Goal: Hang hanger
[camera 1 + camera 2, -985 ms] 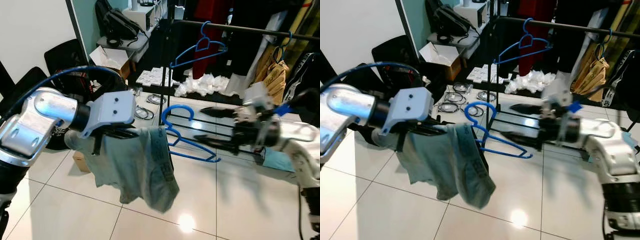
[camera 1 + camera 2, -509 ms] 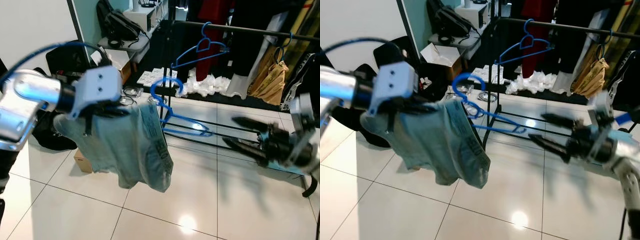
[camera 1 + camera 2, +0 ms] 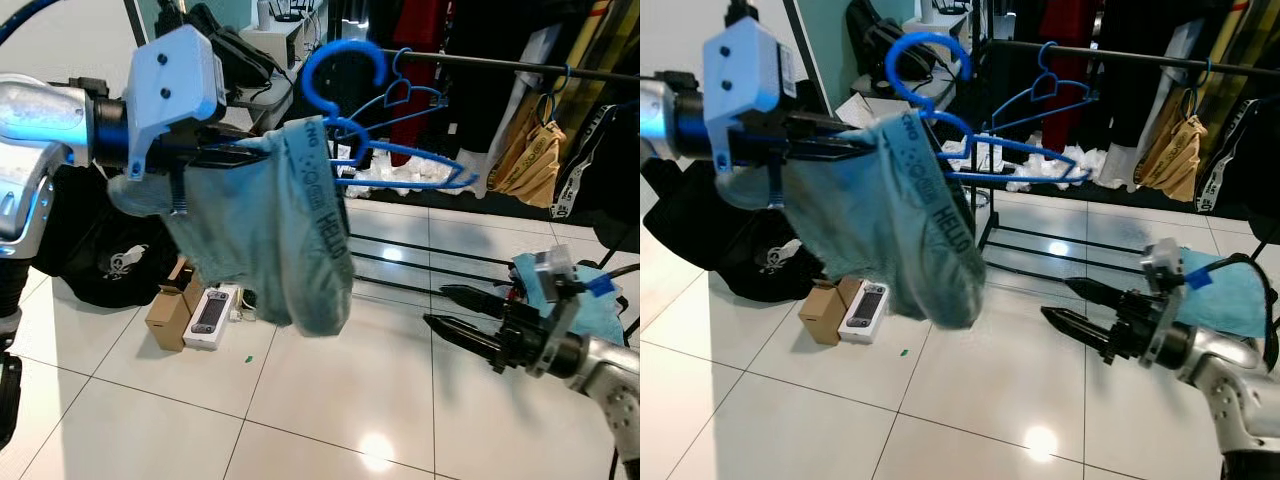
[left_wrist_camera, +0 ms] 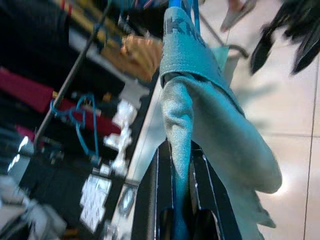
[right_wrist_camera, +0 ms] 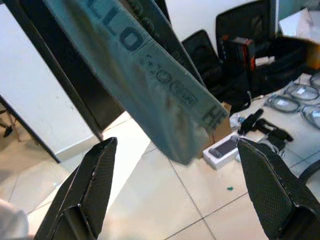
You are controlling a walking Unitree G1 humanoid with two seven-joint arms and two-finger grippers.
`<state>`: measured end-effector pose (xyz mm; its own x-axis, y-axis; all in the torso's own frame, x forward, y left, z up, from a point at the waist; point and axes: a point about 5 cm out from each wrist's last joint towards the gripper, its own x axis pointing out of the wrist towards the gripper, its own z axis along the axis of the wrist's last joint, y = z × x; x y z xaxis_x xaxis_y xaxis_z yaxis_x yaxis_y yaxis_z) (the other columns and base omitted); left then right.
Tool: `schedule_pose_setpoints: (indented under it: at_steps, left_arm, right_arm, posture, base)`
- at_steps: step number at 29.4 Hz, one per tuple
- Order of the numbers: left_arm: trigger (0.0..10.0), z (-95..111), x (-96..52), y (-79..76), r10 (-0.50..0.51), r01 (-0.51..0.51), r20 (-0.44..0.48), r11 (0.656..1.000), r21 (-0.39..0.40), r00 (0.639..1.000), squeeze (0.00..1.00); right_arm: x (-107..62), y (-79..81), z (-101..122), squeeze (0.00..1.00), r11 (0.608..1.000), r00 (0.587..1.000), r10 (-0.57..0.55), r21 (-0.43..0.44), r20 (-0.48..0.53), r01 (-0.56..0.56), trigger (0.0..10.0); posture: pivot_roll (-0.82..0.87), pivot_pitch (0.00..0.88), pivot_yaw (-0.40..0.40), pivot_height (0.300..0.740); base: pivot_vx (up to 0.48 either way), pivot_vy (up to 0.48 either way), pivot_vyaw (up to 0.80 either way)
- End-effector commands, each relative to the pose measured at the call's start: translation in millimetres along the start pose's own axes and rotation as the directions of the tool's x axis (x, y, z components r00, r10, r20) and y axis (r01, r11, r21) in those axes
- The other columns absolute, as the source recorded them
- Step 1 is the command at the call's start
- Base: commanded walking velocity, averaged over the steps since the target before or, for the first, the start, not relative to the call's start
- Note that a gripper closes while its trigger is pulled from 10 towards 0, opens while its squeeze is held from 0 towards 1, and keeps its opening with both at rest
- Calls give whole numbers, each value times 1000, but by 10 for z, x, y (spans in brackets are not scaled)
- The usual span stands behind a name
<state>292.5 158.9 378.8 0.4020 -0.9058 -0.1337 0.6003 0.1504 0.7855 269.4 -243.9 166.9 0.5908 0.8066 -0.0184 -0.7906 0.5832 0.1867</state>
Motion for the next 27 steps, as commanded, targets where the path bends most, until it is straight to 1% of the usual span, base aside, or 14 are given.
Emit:
schedule_pose_setpoints:
  at_steps: [1,2,3,5,6,8,10,11,12,17,18,22,24,27]
  left_arm:
    - [10000,109,3,29,3,-4,49,1000,21,999,0]
    - [10000,109,3,29,3,-4,49,1000,21,999,0]
    - [10000,118,19,21,-3,2,56,1000,22,998,0]
    - [10000,118,19,21,-3,2,56,1000,22,998,0]
    - [10000,115,43,7,-11,10,59,1000,27,998,0]
    - [10000,115,43,7,-11,10,59,1000,27,998,0]
    - [10000,128,96,-19,-29,27,78,999,30,997,0]
    - [10000,128,96,-19,-29,27,78,999,30,997,0]
    - [10000,138,119,-31,-38,35,88,999,31,995,0]
    - [10000,145,131,-37,-43,40,93,999,31,995,0]
    - [10000,155,158,-65,-59,56,103,998,33,993,0]
    - [10000,183,198,-112,-86,83,124,996,32,988,0]
    - [10000,183,198,-112,-86,83,124,996,32,988,0]
    - [10000,236,211,-131,-102,99,154,995,31,983,0]
  right_arm:
    - [86,24,10,0,1000,1000,7,-16,13,-7,10000]
    - [86,24,10,0,1000,1000,7,-16,13,-7,10000]
    - [137,45,30,0,1000,999,19,-16,31,-19,10000]
    - [137,45,30,0,1000,999,19,-16,31,-19,10000]
    - [210,115,101,0,998,994,70,-8,84,-69,10000]
    - [210,115,101,0,998,994,70,-8,84,-69,10000]
    - [329,263,268,0,983,966,183,-11,181,-184,10000]
    - [329,263,268,0,983,966,183,-11,181,-184,10000]
    - [363,305,328,0,976,954,218,-23,208,-218,10000]
    - [379,320,357,0,973,948,232,-31,218,-231,10000]
    - [410,337,412,0,968,937,251,-39,243,-249,10000]
    - [476,363,494,0,962,919,270,-48,287,-267,10000]
    - [476,363,494,0,962,919,270,-48,287,-267,10000]
    - [543,345,493,0,967,918,250,-43,307,-249,10000]
  posture:
    - [-1,40,29,740]
    - [-1,40,29,740]
    - [-2,40,29,740]
    - [-2,40,29,740]
    - [-3,38,29,740]
    - [-3,38,29,740]
    - [-3,33,29,740]
    - [-3,33,29,740]
    - [-2,32,29,740]
    - [-2,32,29,740]
    - [-3,26,28,740]
    - [-3,23,28,740]
    - [-3,23,28,740]
    - [0,23,29,740]
  base:
    - [0,0,0]
    - [0,0,0]
    - [0,0,0]
    - [0,0,0]
    - [0,0,0]
    - [0,0,0]
    - [0,0,0]
    - [0,0,0]
    - [0,0,0]
    - [0,0,0]
    - [0,0,0]
    - [0,0,0]
    - [0,0,0]
    - [0,0,0]
